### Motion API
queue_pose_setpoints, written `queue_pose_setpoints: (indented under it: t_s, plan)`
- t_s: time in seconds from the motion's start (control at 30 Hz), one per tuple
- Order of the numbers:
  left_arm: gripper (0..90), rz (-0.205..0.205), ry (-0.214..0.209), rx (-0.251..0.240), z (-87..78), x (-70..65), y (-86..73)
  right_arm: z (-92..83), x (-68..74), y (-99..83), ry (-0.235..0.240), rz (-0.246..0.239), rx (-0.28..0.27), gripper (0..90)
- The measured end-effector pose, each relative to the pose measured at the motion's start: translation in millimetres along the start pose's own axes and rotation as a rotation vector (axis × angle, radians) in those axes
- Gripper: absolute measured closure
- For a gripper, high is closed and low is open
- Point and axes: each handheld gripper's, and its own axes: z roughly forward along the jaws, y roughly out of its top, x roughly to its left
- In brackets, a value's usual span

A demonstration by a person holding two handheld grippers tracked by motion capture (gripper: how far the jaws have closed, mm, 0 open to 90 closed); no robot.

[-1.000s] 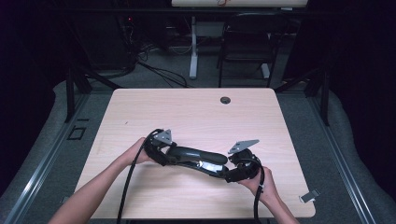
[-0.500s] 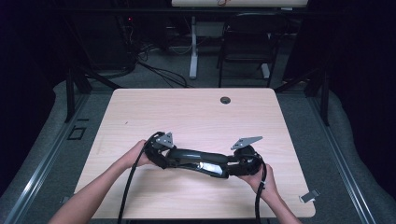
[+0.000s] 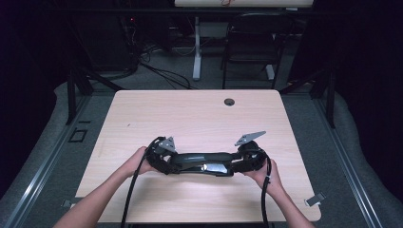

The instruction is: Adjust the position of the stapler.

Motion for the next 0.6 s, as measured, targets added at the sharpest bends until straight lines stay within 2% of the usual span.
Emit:
queue_pose_setpoints:
  t_s: [0.27, 0.47, 0.6]
  plan:
    - [36.3, -0.051, 0.003, 0.008, -2.1, -11.4, -0.8, 0.9, -4.7, 1.7, 0.013, -0.034, 0.004, 49.6]
    - [36.5, -0.067, 0.004, 0.012, -2.7, -18.9, -1.1, 0.0, -4.3, 0.3, 0.023, -0.045, 0.003, 49.4]
    - [36.4, -0.060, 0.009, 0.012, -1.7, -21.5, -0.1, -0.9, -3.4, 0.1, 0.025, -0.048, 0.011, 49.3]
